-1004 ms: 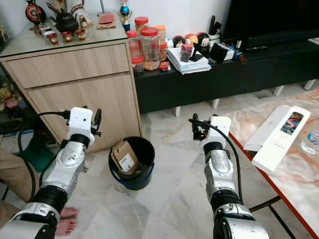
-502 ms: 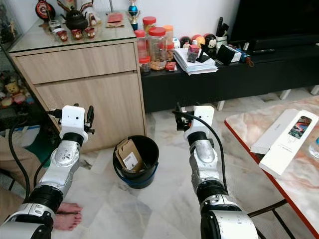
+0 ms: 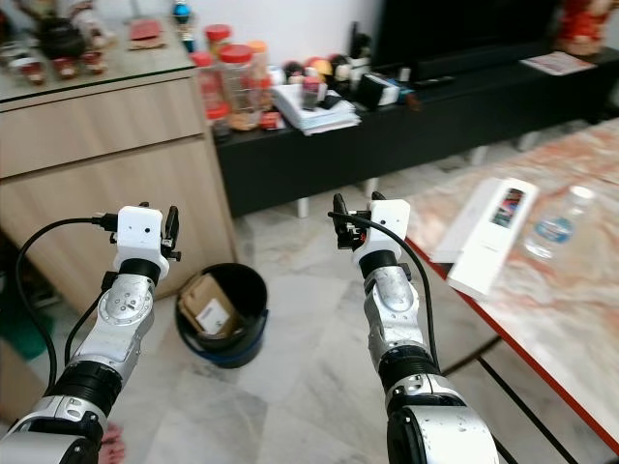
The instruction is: Picking trash to rubbish bin
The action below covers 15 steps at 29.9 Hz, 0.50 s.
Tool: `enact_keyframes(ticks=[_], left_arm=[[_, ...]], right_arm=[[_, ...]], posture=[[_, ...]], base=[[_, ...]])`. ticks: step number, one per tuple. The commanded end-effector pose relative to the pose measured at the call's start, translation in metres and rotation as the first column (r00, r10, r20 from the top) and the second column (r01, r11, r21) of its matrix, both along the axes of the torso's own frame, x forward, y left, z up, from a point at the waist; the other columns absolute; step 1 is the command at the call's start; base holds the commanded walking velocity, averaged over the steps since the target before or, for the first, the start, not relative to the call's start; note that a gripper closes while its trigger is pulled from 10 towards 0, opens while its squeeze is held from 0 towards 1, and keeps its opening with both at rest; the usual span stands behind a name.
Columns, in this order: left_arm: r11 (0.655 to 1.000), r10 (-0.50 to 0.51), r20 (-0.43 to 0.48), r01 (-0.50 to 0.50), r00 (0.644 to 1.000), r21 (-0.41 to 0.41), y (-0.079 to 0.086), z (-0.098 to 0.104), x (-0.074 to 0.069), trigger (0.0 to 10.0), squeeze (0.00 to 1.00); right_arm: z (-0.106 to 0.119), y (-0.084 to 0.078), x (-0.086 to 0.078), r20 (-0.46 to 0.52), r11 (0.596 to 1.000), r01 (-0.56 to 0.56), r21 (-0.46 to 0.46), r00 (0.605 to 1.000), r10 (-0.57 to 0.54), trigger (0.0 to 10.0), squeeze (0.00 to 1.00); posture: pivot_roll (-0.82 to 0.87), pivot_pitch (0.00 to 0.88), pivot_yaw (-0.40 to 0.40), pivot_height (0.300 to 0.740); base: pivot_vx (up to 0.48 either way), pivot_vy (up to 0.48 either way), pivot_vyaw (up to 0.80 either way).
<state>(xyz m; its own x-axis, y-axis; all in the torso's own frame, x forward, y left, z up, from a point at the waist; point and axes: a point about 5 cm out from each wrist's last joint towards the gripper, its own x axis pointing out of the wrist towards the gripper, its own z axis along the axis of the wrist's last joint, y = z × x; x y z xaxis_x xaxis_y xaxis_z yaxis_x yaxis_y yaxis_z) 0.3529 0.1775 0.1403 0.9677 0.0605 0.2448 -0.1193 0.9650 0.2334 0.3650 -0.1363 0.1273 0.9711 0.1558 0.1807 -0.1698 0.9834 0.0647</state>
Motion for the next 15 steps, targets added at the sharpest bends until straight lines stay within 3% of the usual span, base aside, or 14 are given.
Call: enact_keyframes(ticks=[1, 5, 10, 15], left_arm=[[0.999, 0.027, 0.037, -0.028, 0.999, 0.026, 0.0056, 0.0109, 0.0031, 10.0, 0.0], [0.997, 0.058, 0.034, -0.059, 0.998, 0.041, 0.0098, 0.0098, 0.0031, 10.0, 0.0], [0.997, 0.069, 0.04, -0.071, 0.997, 0.034, 0.0112, 0.0108, 0.0033, 10.0, 0.0], [0.997, 0.069, 0.044, -0.07, 0.997, 0.019, 0.0105, 0.0113, 0.0037, 10.0, 0.0]], right_arm=[[0.0113, 0.009, 0.0042, 0.038, 1.0, -0.021, -0.008, 0.999, 0.022, 10.0, 0.0], [0.0149, 0.012, 0.0059, 0.046, 1.0, -0.025, -0.011, 0.999, 0.026, 10.0, 0.0], [0.0196, 0.0128, 0.0074, 0.061, 1.0, -0.029, -0.01, 0.998, 0.03, 10.0, 0.0], [0.017, 0.0126, 0.0056, 0.06, 0.999, -0.033, -0.022, 0.998, 0.034, 10.0, 0.0]], posture=[[-0.03, 0.0, -0.006, 0.74], [-0.03, 0.0, -0.005, 0.74], [-0.03, 0.0, -0.01, 0.74], [-0.04, 0.0, -0.007, 0.74]], base=[[0.0, 0.0, -0.79], [0.0, -0.214, -0.79], [0.0, -0.48, -0.79], [0.0, 0.0, -0.79]])
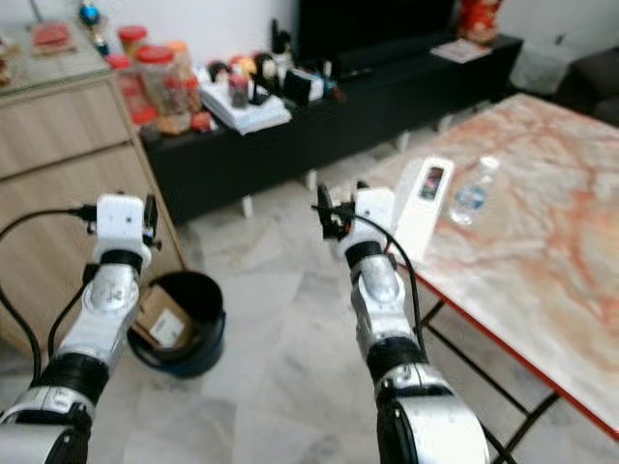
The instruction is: Picking trash to rubbish bin
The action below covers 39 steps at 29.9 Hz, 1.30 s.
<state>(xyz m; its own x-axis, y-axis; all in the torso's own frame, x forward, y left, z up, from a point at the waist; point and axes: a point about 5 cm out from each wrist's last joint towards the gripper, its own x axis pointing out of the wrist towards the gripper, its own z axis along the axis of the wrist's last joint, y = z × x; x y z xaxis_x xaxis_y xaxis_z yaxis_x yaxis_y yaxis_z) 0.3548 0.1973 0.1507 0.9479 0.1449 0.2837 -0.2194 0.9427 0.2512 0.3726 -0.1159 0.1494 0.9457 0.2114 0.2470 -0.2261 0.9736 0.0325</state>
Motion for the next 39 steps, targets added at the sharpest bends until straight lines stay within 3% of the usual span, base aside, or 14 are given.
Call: enact_keyframes(ticks=[1, 29, 39], left_arm=[[1.0, -0.025, 0.005, 0.025, 1.0, -0.004, -0.0094, 0.0008, 0.0019, 10.0, 0.0], [0.999, -0.039, 0.038, 0.04, 0.998, -0.022, -0.0116, 0.0055, 0.0019, 10.0, 0.0], [0.999, -0.031, 0.052, 0.032, 0.998, -0.024, -0.0117, 0.0063, -0.0003, 10.0, 0.0]], right_arm=[[-0.0055, -0.0078, -0.0023, -0.012, 1.0, 0.021, -0.002, 1.0, -0.021, 10.0, 0.0], [-0.0081, -0.0021, -0.0043, -0.017, 1.0, 0.0, -0.009, 1.0, 0.0, 10.0, 0.0], [-0.0101, 0.0018, -0.0063, -0.017, 0.999, -0.032, -0.012, 0.999, 0.032, 10.0, 0.0]], posture=[[-0.04, 0.0, -0.007, 0.74], [-0.05, 0.0, -0.01, 0.74], [-0.05, 0.0, -0.016, 0.74]], base=[[0.0, 0.0, -0.79], [0.0, 0.0, -0.79], [0.0, 0.0, 0.0]])
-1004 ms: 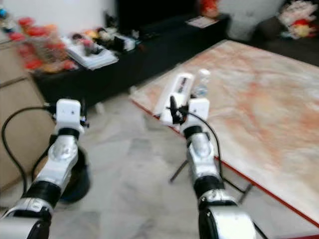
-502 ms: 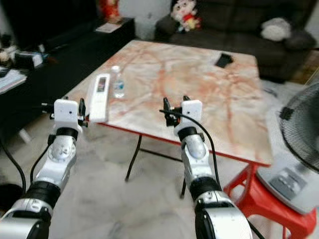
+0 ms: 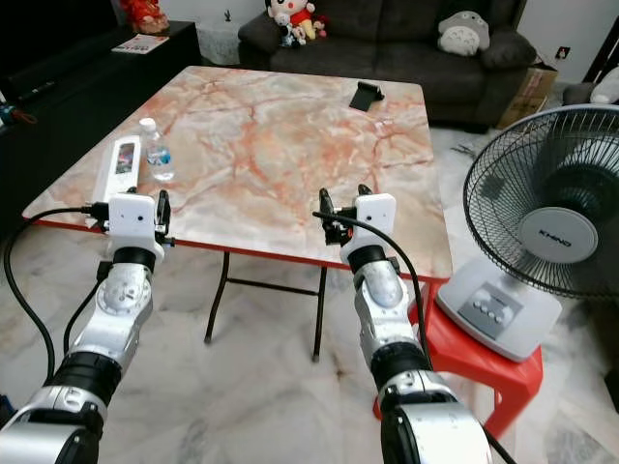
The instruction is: Picking trash to rubbish bin
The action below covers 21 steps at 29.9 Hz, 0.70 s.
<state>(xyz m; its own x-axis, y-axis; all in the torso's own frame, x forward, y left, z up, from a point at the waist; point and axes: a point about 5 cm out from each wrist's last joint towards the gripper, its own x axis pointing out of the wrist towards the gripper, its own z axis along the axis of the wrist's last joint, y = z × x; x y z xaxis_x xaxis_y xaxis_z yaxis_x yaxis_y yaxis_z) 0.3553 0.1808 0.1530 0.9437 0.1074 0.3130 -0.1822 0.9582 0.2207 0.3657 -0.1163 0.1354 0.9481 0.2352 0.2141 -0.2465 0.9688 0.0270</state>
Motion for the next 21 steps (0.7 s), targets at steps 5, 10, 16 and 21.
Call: enact_keyframes(ticks=[5, 10, 16, 21], left_arm=[[0.999, 0.052, -0.001, -0.052, 0.999, -0.003, 0.0104, 0.0016, -0.0013, 10.0, 0.0], [0.997, 0.072, -0.004, -0.072, 0.997, -0.01, 0.0142, 0.0012, -0.0024, 10.0, 0.0], [0.997, 0.078, -0.005, -0.078, 0.997, -0.012, 0.0148, 0.0024, -0.0019, 10.0, 0.0], [0.997, 0.08, -0.007, -0.08, 0.997, -0.01, 0.0148, 0.0033, -0.0011, 10.0, 0.0]], right_arm=[[0.0053, 0.005, 0.0001, 0.028, 0.999, -0.026, -0.029, 0.999, 0.027, 10.0, 0.0], [0.0041, 0.0062, -0.0008, 0.027, 0.999, -0.031, -0.036, 0.999, 0.032, 10.0, 0.0], [0.0027, 0.0061, -0.0014, 0.019, 1.0, -0.031, -0.005, 0.999, 0.031, 10.0, 0.0], [0.0018, 0.0072, -0.0021, 0.018, 0.999, -0.04, -0.01, 0.999, 0.04, 10.0, 0.0]], posture=[[-0.05, 0.0, -0.017, 0.74], [-0.04, 0.0, -0.018, 0.74], [-0.04, 0.0, -0.015, 0.74], [-0.04, 0.0, -0.013, 0.74]], base=[[0.0, 0.0, 0.0], [0.0, 0.0, 0.8], [0.0, 0.0, 0.48], [0.0, 0.0, 0.0]])
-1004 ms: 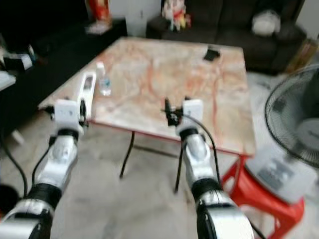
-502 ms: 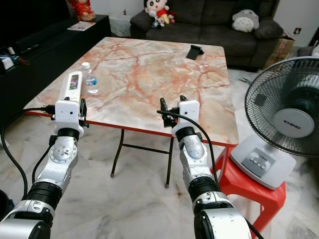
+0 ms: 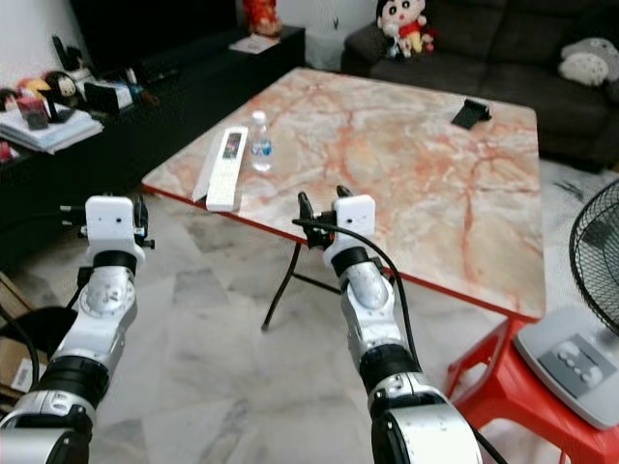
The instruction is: Picking trash to rubbish bin
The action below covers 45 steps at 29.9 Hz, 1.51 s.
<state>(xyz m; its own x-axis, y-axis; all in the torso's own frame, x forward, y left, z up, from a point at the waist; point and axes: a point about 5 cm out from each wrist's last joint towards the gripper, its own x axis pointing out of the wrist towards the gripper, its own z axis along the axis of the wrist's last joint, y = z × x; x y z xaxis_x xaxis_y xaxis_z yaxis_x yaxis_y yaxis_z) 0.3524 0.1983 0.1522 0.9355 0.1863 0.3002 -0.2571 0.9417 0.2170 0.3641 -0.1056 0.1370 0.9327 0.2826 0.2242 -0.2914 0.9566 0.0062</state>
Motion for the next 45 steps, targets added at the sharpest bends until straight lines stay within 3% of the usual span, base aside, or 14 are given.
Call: enact_keyframes(ticks=[1, 2, 3, 5, 6, 20, 21, 45], left_arm=[[1.0, -0.003, 0.006, 0.003, 1.0, -0.003, -0.003, 0.004, 0.002, 10.0, 0.0], [1.0, -0.003, 0.006, 0.003, 1.0, -0.003, -0.003, 0.004, 0.002, 10.0, 0.0], [1.0, -0.008, 0.008, 0.008, 1.0, -0.005, -0.003, 0.004, 0.002, 10.0, 0.29], [1.0, -0.009, 0.009, 0.009, 1.0, -0.005, -0.003, 0.005, 0.002, 10.0, 0.29], [1.0, -0.007, 0.01, 0.007, 1.0, -0.005, -0.003, 0.005, 0.002, 10.0, 1.0], [1.0, -0.005, 0.014, 0.005, 1.0, 0.002, -0.003, 0.007, 0.002, 10.0, 1.0], [1.0, 0.003, 0.013, -0.003, 1.0, 0.011, -0.003, 0.008, 0.002, 10.0, 0.0], [1.0, 0.013, 0.026, -0.013, 1.0, 0.006, -0.001, 0.013, 0.003, 10.0, 0.0]], right_arm=[[0.0, -0.003, -0.001, 0.002, 1.0, 0.004, 0.007, 1.0, -0.004, 10.0, 0.0], [0.0, -0.003, -0.001, 0.002, 1.0, 0.004, 0.007, 1.0, -0.004, 10.0, 0.0], [0.0, -0.003, -0.001, 0.001, 1.0, 0.002, 0.008, 1.0, -0.002, 10.0, 0.0], [0.0, -0.003, -0.001, 0.001, 1.0, 0.001, 0.008, 1.0, -0.001, 10.0, 0.0], [0.0, -0.002, -0.001, 0.001, 1.0, -0.001, 0.008, 1.0, 0.001, 10.0, 0.0], [-0.001, 0.002, -0.002, 0.001, 1.0, -0.028, -0.01, 1.0, 0.028, 10.0, 0.0], [-0.001, 0.003, -0.002, 0.004, 0.999, -0.037, -0.016, 0.999, 0.037, 10.0, 0.0], [0.0, 0.011, -0.004, 0.016, 0.996, -0.084, -0.029, 0.996, 0.084, 10.0, 0.0]], posture=[[-0.04, 0.0, -0.013, 0.74], [-0.04, 0.0, -0.013, 0.74], [-0.04, 0.0, -0.014, 0.74], [-0.04, 0.0, -0.014, 0.74], [-0.04, 0.0, -0.013, 0.74], [-0.04, 0.0, -0.013, 0.74], [-0.04, 0.0, -0.013, 0.74], [-0.03, 0.0, -0.013, 0.74]], base=[[0.0, 0.0, 0.0], [0.0, 0.0, 0.0], [0.24, 0.0, 0.0], [0.24, 0.0, 0.0], [0.27, 0.0, 0.0], [0.271, 0.0, 0.0], [0.251, 0.0, 0.0], [0.25, 0.0, 0.51]])
